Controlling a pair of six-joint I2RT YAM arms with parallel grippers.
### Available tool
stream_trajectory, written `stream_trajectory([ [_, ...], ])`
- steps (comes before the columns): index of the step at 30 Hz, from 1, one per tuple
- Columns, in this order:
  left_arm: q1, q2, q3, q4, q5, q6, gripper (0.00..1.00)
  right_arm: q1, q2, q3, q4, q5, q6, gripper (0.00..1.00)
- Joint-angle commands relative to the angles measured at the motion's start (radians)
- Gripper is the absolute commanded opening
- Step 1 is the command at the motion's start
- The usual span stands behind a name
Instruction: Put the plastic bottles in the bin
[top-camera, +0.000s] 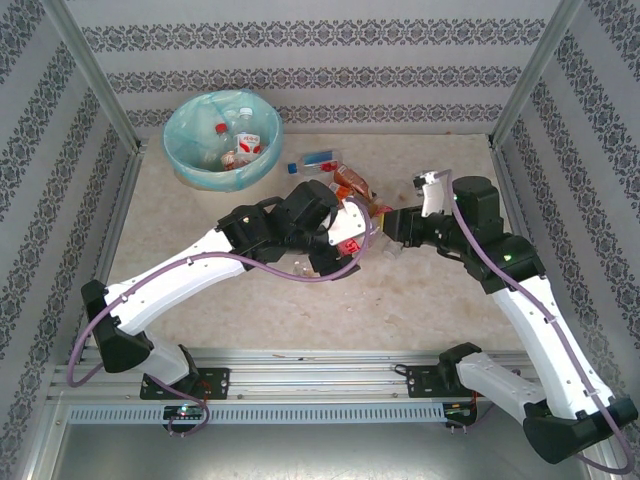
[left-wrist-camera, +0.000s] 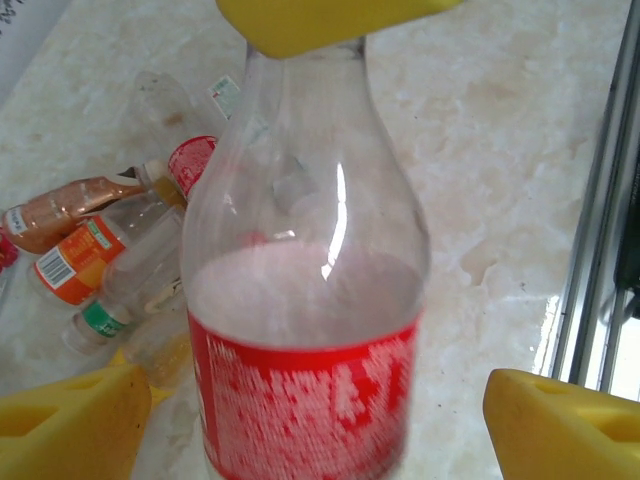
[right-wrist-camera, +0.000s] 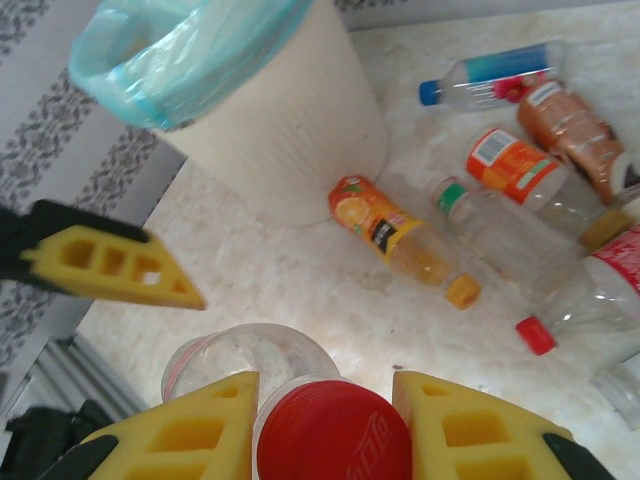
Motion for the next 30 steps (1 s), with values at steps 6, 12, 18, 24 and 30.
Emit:
stream_trajectory([
  [6, -0.003, -0.009, -0.030, 0.003, 0.055, -0.004, 0.83, 0.104, 0.016, 0.069, -0.053, -0.065, -0.012, 0.00],
  [12, -0.003, -0.014, -0.044, 0.033, 0.079, -0.024, 0.68, 0.132, 0.007, 0.072, -0.041, -0.046, -0.004, 0.00],
  [18, -0.003, -0.044, -0.075, 0.083, 0.061, -0.035, 0.57, 0.134, -0.044, 0.054, 0.003, 0.045, 0.008, 0.22],
  [24, 0.004, -0.136, -0.135, 0.237, -0.090, -0.029, 0.54, 0.132, -0.145, 0.027, 0.051, 0.273, 0.023, 0.88],
  [30, 0.107, -0.232, -0.104, 0.447, -0.254, -0.024, 0.49, 0.129, -0.259, -0.014, 0.128, 0.488, 0.023, 0.97],
])
